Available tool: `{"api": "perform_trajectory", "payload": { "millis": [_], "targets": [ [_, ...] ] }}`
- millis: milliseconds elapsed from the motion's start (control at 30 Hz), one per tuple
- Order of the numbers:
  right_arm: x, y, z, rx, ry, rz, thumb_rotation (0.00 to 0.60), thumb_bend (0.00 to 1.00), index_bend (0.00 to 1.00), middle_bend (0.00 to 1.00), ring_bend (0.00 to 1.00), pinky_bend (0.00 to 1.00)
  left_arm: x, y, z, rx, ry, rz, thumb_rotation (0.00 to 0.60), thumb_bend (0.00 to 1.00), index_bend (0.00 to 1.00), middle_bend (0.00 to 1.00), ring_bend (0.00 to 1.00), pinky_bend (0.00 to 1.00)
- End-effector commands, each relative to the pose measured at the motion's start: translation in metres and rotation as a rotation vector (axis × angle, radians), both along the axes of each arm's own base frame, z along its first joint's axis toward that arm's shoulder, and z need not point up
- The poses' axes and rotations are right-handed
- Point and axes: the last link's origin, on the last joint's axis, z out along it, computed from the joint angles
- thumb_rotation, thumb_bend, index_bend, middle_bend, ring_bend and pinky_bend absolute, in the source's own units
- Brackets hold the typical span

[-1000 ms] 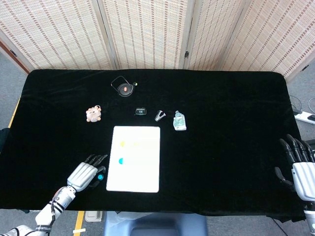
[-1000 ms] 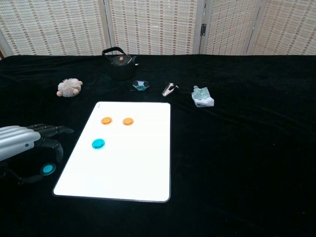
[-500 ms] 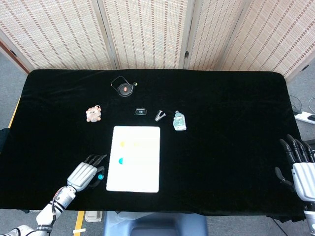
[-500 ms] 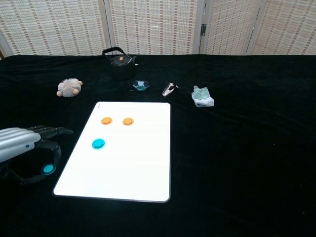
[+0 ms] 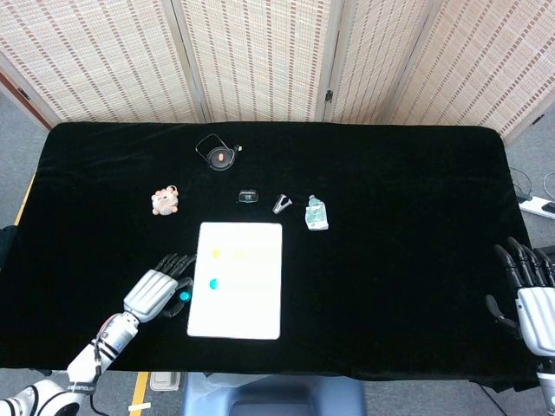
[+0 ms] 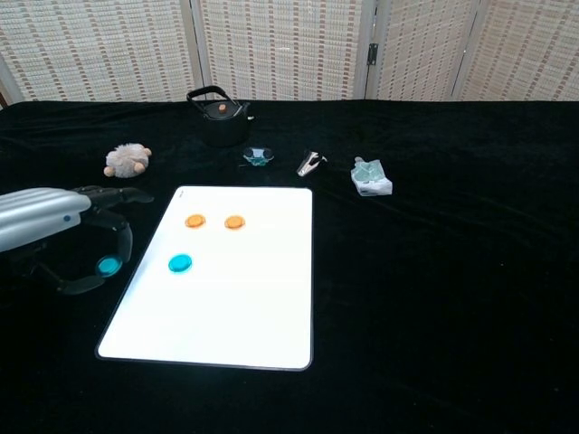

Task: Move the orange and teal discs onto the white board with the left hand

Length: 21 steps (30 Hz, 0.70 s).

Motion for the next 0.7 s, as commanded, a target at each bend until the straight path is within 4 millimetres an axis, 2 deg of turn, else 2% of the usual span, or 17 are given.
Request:
{"api": "perform_trajectory", "payload": {
  "millis": [33,300,467,700],
  "targets": [
    [0.000,0.000,0.000,-0.001,-0.001,0.000,0.600,0.42,0.00,0.00,0.00,0.00,0.016,0.012,-0.001,-0.010,-0.013,-0.023,0.600,0.44,0.49,0.05,0.00,0.00],
    [-0.005,0.002,0.002,-0.005,-0.007,-0.015,0.600,0.42,0.00,0.00,0.00,0.00,0.059,0.035,-0.024,-0.072,-0.022,-0.063,0.600,0.44,0.49,0.05,0.00,0.00],
    [-0.008,0.003,0.003,-0.007,-0.009,-0.021,0.600,0.42,0.00,0.00,0.00,0.00,0.073,0.041,-0.040,-0.107,-0.011,-0.061,0.600,0.44,0.49,0.05,0.00,0.00],
    [-0.010,0.005,0.004,-0.011,-0.011,-0.028,0.600,0.42,0.00,0.00,0.00,0.00,0.083,0.043,-0.054,-0.132,0.002,-0.055,0.600,0.44,0.48,0.05,0.00,0.00]
  ]
}}
